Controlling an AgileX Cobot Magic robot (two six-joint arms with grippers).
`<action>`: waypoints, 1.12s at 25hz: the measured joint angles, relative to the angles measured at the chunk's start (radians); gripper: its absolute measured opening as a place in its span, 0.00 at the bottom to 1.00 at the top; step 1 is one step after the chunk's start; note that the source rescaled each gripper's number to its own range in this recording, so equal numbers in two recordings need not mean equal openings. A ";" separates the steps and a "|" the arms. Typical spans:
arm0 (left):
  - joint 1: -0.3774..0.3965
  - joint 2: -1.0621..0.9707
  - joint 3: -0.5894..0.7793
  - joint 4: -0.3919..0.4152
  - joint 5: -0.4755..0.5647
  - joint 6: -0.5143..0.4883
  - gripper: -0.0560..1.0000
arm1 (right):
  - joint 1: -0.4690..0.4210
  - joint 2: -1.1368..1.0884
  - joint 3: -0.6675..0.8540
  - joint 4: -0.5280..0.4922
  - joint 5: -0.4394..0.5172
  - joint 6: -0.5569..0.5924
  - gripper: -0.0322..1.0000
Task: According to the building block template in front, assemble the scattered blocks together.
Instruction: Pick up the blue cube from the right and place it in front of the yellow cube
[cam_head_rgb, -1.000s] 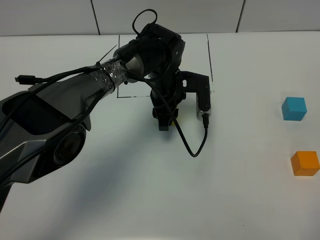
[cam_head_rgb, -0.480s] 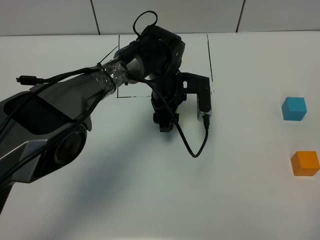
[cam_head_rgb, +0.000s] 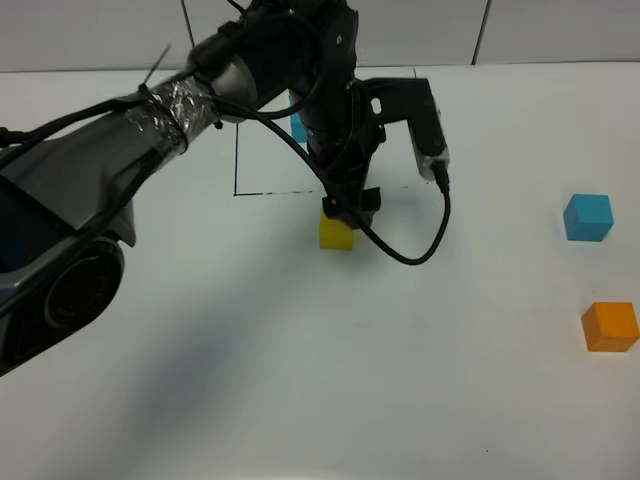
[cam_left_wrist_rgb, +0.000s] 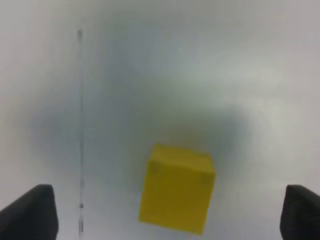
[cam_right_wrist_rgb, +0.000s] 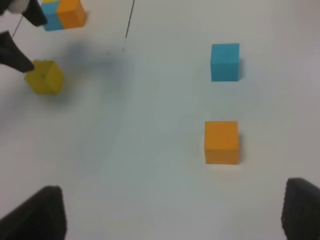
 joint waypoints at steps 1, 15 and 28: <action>0.002 -0.018 0.000 0.000 0.000 -0.034 0.90 | 0.000 0.000 0.000 0.000 0.000 0.001 0.86; 0.180 -0.239 0.000 -0.002 0.046 -0.416 0.90 | 0.000 0.000 0.000 0.000 0.000 0.003 0.86; 0.390 -0.399 0.147 -0.008 0.070 -0.623 0.89 | 0.000 0.000 0.000 0.000 0.000 0.002 0.86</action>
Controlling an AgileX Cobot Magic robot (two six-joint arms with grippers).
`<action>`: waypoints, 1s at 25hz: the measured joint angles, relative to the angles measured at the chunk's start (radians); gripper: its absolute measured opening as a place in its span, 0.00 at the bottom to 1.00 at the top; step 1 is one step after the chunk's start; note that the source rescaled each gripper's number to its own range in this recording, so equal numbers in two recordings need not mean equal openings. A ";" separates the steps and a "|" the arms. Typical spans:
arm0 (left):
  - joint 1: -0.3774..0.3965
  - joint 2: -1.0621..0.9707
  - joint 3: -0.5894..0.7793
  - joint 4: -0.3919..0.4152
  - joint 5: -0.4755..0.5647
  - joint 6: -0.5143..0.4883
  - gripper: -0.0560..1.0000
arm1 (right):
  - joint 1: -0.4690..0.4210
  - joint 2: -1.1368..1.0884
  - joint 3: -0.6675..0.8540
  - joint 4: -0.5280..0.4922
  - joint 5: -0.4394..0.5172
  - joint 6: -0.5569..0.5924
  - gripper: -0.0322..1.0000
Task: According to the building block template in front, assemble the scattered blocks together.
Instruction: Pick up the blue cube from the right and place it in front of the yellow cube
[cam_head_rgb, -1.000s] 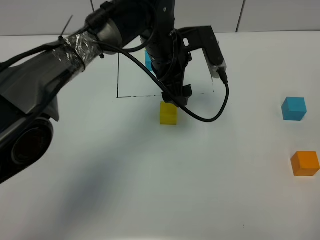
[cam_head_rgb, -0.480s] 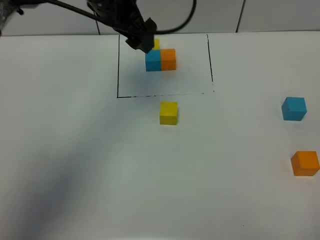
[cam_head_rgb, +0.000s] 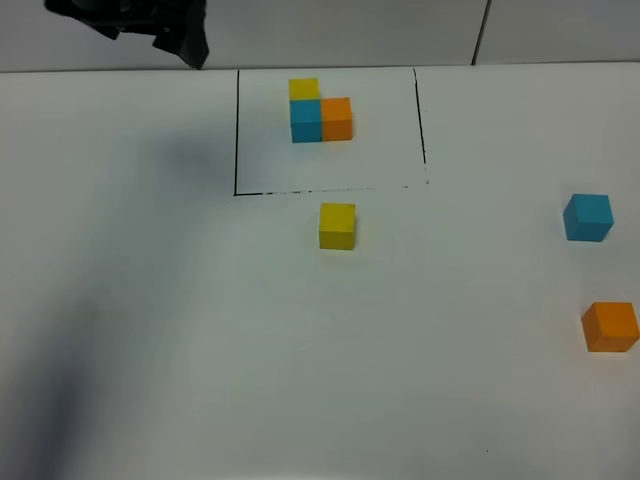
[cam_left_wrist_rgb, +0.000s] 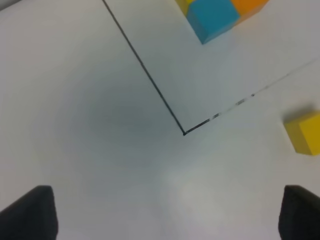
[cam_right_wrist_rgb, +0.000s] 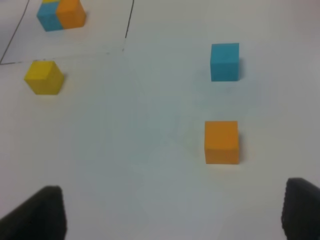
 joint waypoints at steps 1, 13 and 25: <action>0.016 -0.032 0.039 -0.001 0.000 -0.001 0.89 | 0.000 0.000 0.000 0.000 0.000 0.000 0.86; 0.119 -0.603 0.716 0.038 -0.176 -0.063 0.85 | 0.000 0.000 0.000 0.000 0.000 0.001 0.86; 0.119 -1.245 1.095 0.069 -0.259 -0.237 0.85 | 0.000 0.000 0.000 0.000 0.000 0.001 0.86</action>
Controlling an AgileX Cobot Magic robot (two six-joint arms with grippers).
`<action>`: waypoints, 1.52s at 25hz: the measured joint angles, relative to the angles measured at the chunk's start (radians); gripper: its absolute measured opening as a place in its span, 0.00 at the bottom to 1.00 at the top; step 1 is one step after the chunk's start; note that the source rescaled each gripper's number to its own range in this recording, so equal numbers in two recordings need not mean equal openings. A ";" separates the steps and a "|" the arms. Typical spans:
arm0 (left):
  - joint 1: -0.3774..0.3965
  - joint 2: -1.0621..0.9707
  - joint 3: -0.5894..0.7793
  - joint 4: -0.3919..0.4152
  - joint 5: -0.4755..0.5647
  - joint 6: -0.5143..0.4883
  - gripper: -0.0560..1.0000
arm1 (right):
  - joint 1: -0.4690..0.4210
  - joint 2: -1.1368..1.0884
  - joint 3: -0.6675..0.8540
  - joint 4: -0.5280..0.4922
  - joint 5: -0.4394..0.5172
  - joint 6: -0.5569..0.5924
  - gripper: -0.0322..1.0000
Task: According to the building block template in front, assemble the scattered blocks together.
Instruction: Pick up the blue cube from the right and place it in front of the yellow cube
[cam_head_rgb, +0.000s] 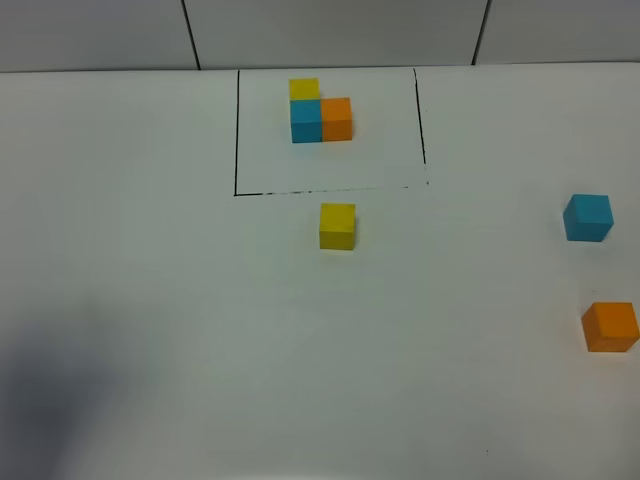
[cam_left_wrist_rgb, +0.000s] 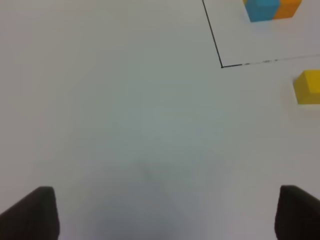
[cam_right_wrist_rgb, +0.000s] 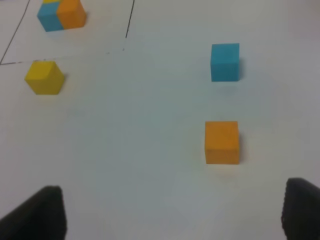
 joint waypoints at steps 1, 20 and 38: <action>0.000 -0.040 0.015 0.000 0.012 -0.007 0.85 | 0.000 0.000 0.000 0.000 0.000 0.000 0.86; 0.000 -0.528 0.323 -0.028 0.101 -0.028 0.81 | 0.000 0.000 0.000 0.000 0.000 0.000 0.86; 0.000 -0.712 0.380 -0.066 0.112 -0.018 0.67 | 0.000 0.000 0.000 0.000 0.000 0.002 0.86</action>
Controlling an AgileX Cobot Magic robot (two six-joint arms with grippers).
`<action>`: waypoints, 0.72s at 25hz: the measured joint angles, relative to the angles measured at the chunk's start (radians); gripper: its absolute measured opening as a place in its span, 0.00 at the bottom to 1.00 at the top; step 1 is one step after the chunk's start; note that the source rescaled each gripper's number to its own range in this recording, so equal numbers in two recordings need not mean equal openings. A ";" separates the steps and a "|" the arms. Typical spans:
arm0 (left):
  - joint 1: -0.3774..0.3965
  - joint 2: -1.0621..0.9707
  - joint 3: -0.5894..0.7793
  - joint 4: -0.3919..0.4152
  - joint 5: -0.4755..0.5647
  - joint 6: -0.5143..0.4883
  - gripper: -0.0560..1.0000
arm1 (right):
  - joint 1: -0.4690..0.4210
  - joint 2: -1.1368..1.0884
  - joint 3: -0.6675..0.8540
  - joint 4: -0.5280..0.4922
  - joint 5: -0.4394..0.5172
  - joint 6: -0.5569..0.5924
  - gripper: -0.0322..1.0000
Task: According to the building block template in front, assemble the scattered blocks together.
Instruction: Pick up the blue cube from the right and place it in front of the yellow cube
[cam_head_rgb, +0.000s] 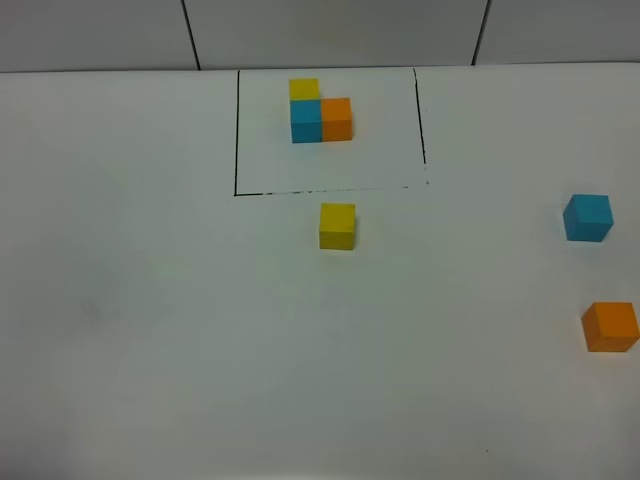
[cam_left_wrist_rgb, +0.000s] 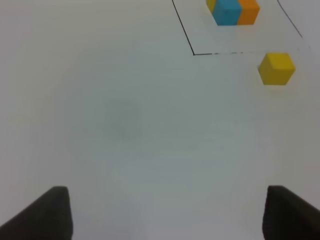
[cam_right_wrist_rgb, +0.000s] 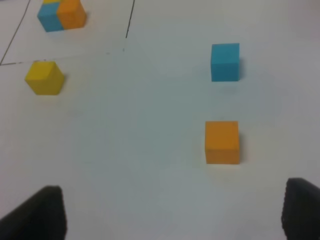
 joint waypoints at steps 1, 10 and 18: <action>0.000 0.000 0.005 -0.002 0.005 0.005 0.66 | 0.000 0.000 0.000 0.000 0.000 0.001 0.86; 0.000 0.000 0.012 -0.007 0.019 0.016 0.62 | 0.000 0.000 0.000 0.000 0.000 0.001 0.86; 0.000 0.000 0.012 -0.007 0.019 0.016 0.62 | 0.000 0.000 0.000 0.000 0.000 0.001 0.86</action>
